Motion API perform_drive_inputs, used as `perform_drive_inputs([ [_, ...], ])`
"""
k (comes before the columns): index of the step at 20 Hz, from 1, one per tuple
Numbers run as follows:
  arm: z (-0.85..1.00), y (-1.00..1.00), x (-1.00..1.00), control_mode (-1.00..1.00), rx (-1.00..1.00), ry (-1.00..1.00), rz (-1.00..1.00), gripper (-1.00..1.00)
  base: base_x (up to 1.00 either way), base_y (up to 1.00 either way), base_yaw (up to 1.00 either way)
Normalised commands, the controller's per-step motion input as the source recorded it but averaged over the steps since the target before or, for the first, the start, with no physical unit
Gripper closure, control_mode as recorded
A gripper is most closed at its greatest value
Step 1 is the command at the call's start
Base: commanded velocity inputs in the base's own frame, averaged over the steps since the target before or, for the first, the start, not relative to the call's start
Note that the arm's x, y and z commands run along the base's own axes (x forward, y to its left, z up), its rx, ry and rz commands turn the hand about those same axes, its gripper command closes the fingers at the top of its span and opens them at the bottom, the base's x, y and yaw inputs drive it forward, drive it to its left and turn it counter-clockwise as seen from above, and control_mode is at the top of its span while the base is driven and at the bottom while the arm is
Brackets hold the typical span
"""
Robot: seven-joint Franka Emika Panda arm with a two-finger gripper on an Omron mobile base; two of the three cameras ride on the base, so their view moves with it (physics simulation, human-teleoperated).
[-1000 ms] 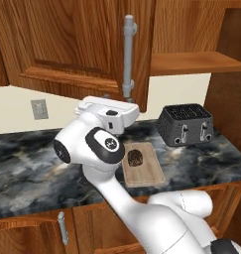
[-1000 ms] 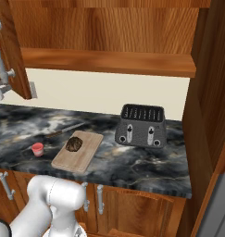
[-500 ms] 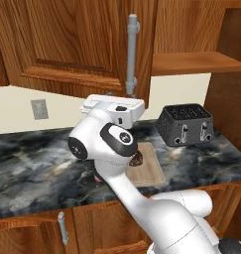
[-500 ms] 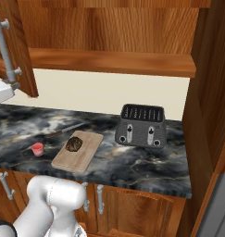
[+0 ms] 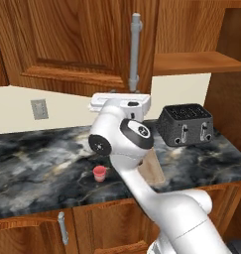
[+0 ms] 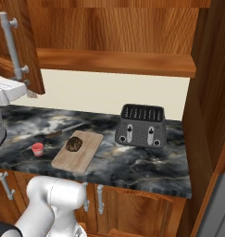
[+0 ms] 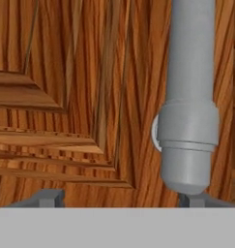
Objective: Pick the bread, place it on the cutting board, pick the jam, place it on the counter, and close the cabinet.
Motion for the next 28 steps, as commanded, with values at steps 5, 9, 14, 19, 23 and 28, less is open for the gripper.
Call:
perform_drive_inputs([
  [5, -0.07, -0.21, 0.42, -1.0, 0.0, 0.0, 0.11, -1.0, 0.0, 0.0, 0.0],
  [9, -0.07, -0.23, 0.4, -1.0, 0.0, 0.0, 0.11, -1.0, 0.0, 0.0, 0.0],
  [14, -0.04, -0.2, 0.4, -1.0, 0.0, 0.0, 0.09, -1.0, 0.0, 0.0, 0.0],
  [19, -0.02, -0.21, 0.42, -1.0, 0.0, 0.0, 0.09, -1.0, 0.0, 0.0, 0.0],
  [23, -0.03, -0.19, 0.42, -1.0, 0.0, 0.0, 0.09, -1.0, 0.0, 0.0, 0.0],
  [28, -0.06, -0.14, 0.42, -1.0, 0.0, 0.0, 0.08, -1.0, 0.0, 0.0, 0.0],
])
